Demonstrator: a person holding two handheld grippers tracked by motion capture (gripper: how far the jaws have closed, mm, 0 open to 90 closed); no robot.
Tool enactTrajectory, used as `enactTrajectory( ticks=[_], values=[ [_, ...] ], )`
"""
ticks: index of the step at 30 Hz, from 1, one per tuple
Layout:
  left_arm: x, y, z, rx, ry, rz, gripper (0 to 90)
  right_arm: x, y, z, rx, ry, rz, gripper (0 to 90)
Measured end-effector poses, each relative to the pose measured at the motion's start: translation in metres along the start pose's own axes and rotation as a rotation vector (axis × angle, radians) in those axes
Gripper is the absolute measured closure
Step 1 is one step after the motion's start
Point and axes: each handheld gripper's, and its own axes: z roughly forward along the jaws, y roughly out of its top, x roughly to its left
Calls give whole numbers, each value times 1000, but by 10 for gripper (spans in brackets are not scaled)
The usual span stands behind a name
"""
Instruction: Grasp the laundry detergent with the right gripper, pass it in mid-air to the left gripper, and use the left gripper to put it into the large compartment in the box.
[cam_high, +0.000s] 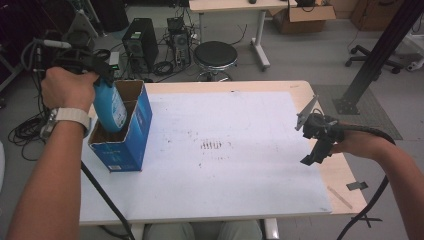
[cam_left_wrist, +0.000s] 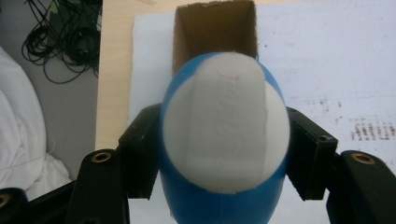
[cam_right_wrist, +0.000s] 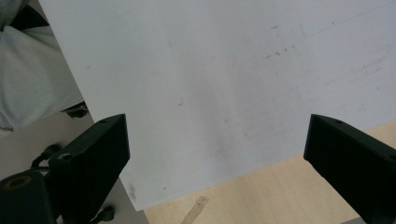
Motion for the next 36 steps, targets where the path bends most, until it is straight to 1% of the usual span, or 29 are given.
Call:
enactTrajectory(
  ticks=[3, 6, 8, 9, 11, 12, 14, 15, 17, 20, 22, 24, 26, 31, 34, 36],
  values=[
    [0, -3, 12, 13, 0, 10, 382, 0, -1, 3, 8, 5, 5, 68],
    [0, -8, 25, 19, -8, 11, 382, 0, -1, 4, 16, 6, 9, 68],
    [0, -10, 32, 20, -7, 9, 382, -1, -1, 4, 20, 7, 9, 69],
    [-1, -10, 35, 25, -6, 13, 382, -1, 0, 4, 21, 6, 9, 69],
    [-1, -13, 41, 21, -2, 16, 382, -1, 0, 3, 18, 6, 12, 69],
    [-2, -14, 45, 28, 1, 22, 382, -1, 0, 3, 17, 6, 13, 70],
    [-2, -16, 50, 23, 1, 23, 382, 0, 0, 4, 23, 9, 16, 69],
    [-2, -17, 54, 29, 0, 23, 383, 0, -1, 4, 25, 8, 16, 69],
    [-3, -20, 61, 33, 2, 28, 382, 0, -1, 5, 22, 9, 17, 69],
    [-4, -24, 72, 41, 5, 48, 382, 0, -1, 8, 30, 13, 20, 69],
    [-4, -26, 78, 46, 0, 56, 382, 0, -2, 10, 32, 15, 22, 69],
    [-4, -29, 85, 52, -5, 54, 382, 0, -3, 10, 34, 14, 24, 68],
    [-5, -31, 92, 67, -9, 58, 382, 0, -4, 10, 32, 15, 32, 68],
    [-6, -35, 103, 78, -15, 60, 382, 0, -5, 13, 37, 22, 34, 70],
    [-6, -36, 108, 90, -16, 69, 382, 0, -5, 14, 36, 23, 37, 70],
    [-6, -37, 110, 88, -17, 67, 382, 0, -5, 14, 38, 24, 38, 70]
  ],
)
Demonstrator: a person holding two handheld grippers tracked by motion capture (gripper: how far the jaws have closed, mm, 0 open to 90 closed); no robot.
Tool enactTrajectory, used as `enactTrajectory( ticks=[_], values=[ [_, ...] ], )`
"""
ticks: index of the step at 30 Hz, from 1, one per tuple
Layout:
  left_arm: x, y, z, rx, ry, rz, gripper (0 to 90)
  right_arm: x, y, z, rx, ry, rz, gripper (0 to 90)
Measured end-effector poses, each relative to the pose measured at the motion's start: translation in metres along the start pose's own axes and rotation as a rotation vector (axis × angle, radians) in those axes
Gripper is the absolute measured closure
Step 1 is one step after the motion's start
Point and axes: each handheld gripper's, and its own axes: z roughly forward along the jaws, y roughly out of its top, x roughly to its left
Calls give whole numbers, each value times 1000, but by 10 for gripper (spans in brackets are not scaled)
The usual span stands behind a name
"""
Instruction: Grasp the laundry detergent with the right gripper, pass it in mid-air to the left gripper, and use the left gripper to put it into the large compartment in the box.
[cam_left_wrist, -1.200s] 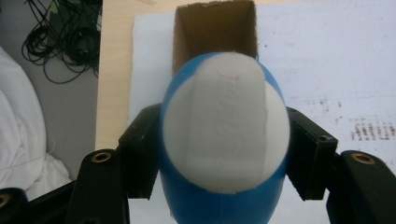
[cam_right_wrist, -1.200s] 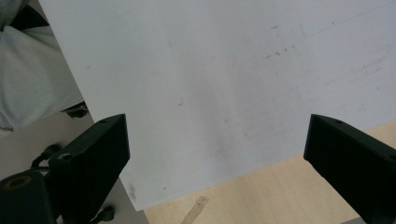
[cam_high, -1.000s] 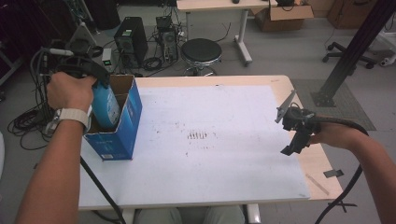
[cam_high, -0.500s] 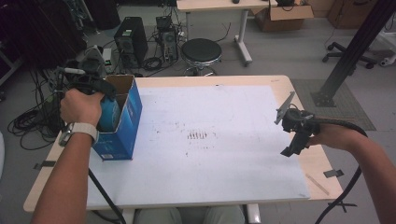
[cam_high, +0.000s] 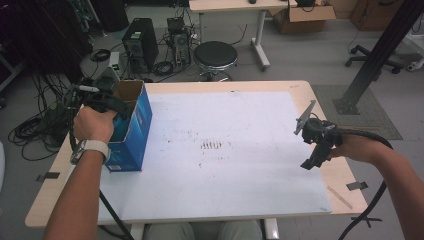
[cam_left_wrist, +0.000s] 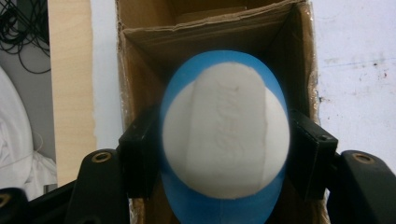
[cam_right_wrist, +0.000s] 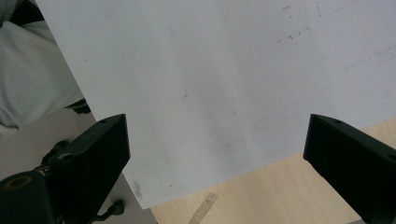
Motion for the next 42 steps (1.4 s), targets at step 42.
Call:
enactTrajectory(
  ticks=[42],
  values=[
    [11, -10, 11, -3, -61, -28, 258, 5, -2, 5, 5, -9, 23, 71]
  ],
)
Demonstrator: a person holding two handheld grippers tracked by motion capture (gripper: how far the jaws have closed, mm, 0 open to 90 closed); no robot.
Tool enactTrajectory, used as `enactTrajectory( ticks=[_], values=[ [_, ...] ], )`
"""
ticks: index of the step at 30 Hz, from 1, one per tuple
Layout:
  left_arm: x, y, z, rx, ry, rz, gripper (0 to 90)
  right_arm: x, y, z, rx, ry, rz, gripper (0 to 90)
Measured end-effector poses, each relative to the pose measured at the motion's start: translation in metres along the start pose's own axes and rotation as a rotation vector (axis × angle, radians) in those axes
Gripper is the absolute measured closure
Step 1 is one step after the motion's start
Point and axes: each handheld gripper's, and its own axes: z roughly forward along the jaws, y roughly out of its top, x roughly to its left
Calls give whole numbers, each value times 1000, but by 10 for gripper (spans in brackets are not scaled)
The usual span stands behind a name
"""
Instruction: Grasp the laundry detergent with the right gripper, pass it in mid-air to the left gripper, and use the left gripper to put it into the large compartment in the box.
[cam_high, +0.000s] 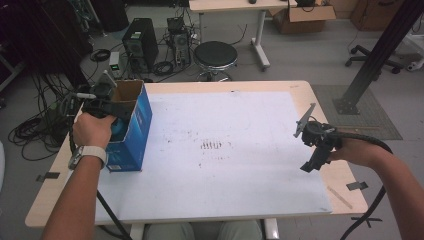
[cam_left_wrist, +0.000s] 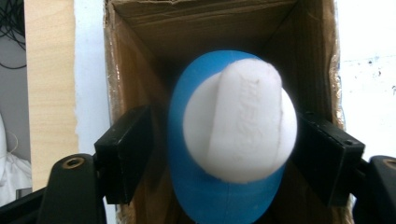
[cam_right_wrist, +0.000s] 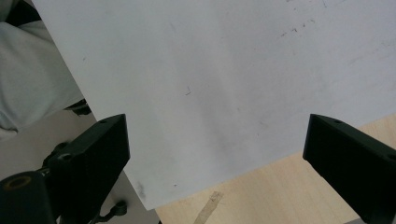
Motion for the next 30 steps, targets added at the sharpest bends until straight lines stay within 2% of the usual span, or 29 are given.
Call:
enactTrajectory(
  ticks=[10, 19, 30],
  values=[
    [-1, 0, -14, 10, -1, -19, 158, 3, -1, -6, -13, -11, 6, 69],
    [-3, 0, -37, -6, 1, -4, 136, 6, 0, -12, -23, -20, 1, 68],
    [-6, -1, -57, 19, -18, 18, 123, 9, 4, -17, -28, -27, -9, 69]
  ],
)
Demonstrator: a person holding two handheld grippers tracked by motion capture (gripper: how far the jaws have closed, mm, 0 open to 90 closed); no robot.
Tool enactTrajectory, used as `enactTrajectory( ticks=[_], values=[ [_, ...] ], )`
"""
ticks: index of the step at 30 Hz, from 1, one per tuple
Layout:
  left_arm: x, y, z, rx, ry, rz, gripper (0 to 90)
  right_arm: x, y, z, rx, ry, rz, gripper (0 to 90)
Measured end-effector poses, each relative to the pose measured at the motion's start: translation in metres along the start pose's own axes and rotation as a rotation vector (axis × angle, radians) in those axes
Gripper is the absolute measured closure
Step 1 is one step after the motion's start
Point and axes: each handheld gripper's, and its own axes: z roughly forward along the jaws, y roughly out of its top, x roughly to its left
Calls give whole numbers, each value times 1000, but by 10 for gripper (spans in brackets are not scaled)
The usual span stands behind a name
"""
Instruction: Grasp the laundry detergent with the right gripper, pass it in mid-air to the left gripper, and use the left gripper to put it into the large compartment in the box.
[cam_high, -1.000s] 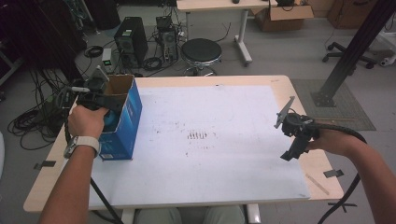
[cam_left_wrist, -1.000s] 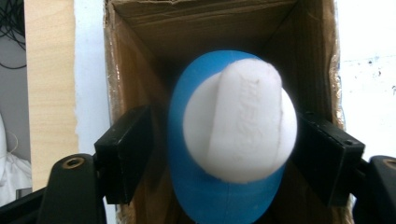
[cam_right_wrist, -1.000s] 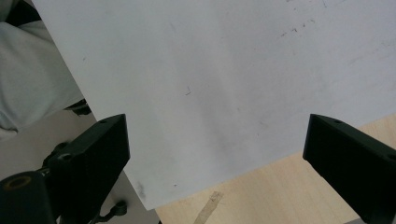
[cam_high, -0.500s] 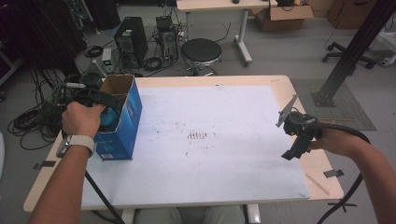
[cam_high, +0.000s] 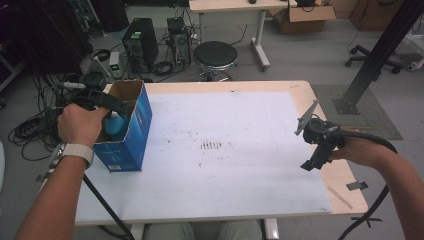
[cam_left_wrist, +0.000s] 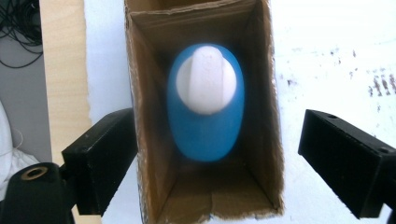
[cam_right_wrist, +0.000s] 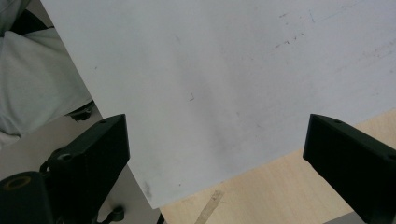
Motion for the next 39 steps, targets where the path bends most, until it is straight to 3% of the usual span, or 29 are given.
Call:
enactTrajectory(
  ticks=[19, 39],
  values=[
    [-17, -5, -27, 51, -33, 86, 79, 3, 1, -4, 2, -1, 2, 69],
    [-42, -21, -51, 28, -76, 215, 77, 9, 7, -11, -3, -8, -11, 68]
  ],
)
